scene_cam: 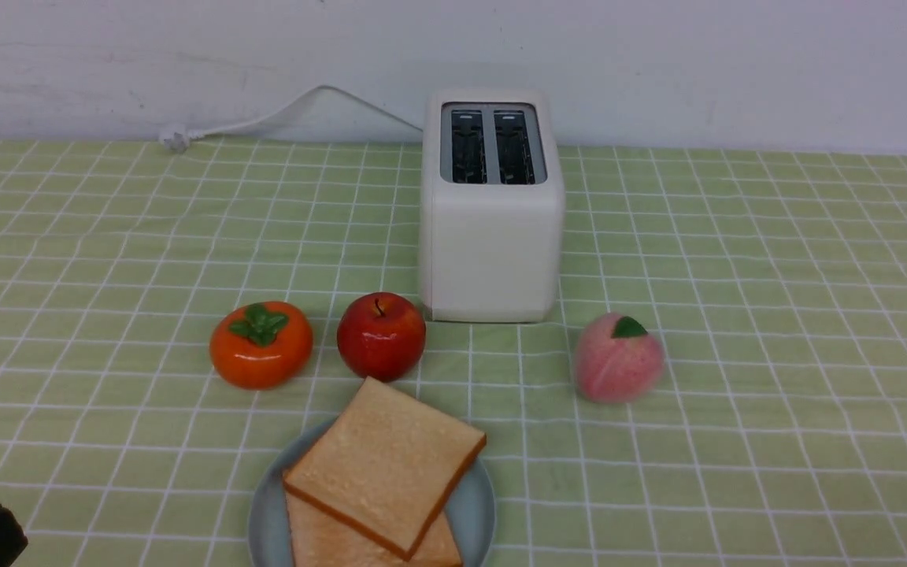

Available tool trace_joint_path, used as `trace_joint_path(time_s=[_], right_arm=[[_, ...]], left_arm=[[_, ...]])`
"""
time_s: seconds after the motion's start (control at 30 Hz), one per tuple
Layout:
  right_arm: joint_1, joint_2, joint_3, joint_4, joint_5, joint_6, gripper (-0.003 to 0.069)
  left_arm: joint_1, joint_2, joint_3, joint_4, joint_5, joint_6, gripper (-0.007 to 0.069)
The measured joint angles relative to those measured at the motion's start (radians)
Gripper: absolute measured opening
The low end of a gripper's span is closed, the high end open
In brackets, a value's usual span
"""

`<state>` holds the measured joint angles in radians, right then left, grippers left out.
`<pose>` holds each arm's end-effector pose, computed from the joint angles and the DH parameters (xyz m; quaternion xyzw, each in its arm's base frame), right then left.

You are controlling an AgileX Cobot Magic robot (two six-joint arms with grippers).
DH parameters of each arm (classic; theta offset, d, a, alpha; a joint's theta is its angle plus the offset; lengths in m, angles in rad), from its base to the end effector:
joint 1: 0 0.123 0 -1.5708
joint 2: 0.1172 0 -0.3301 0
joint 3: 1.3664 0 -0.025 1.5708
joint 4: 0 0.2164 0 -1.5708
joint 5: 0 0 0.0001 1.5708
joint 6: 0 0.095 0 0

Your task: Take toasted bread from bread machine on green coffee tablecloth place on plate.

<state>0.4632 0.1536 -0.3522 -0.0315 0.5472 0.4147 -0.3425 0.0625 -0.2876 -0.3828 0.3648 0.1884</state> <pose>-0.0223 -0.0129 0.2717 -0.0249 0.7928 0.2455 0.5574 -0.0348 -0.0011 0.2695 0.1075 0.7088 -0.2231 0.6605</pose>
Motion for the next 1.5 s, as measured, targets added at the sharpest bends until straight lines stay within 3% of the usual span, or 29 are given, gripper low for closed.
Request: trace_joint_path(time_s=[0.47, 0.63, 0.7, 0.73, 0.87, 1.0, 1.2, 1.5], right_arm=[[0.000, -0.067, 0.142, -0.007, -0.006, 0.010, 0.0017], [-0.019, -0.072, 0.155, -0.122, -0.016, 0.010, 0.0005], [-0.140, -0.077, 0.172, -0.169, -0.061, 0.010, -0.0018], [-0.153, -0.077, 0.174, -0.169, -0.065, 0.010, -0.0018], [-0.424, -0.088, 0.272, -0.170, -0.200, 0.004, -0.0020], [-0.506, -0.150, 0.368, -0.163, -0.266, -0.009, -0.0020], [-0.490, -0.164, 0.374, -0.191, -0.172, -0.013, -0.0020], [-0.443, -0.164, 0.372, -0.193, -0.163, -0.014, -0.0019]], left_arm=[[0.000, 0.000, 0.000, 0.000, 0.000, 0.000, -0.0013], [0.000, 0.000, 0.000, 0.000, 0.000, 0.000, -0.0011], [0.000, 0.000, 0.000, 0.000, 0.000, 0.000, -0.0009], [0.000, 0.000, 0.000, 0.000, 0.000, 0.000, -0.0008], [0.000, 0.000, 0.000, 0.000, 0.000, 0.000, -0.0005], [0.000, 0.000, 0.000, 0.000, 0.000, 0.000, -0.0002], [0.000, 0.000, 0.000, -0.002, 0.001, 0.000, 0.0000], [0.000, 0.000, 0.000, -0.002, 0.001, 0.000, 0.0008]])
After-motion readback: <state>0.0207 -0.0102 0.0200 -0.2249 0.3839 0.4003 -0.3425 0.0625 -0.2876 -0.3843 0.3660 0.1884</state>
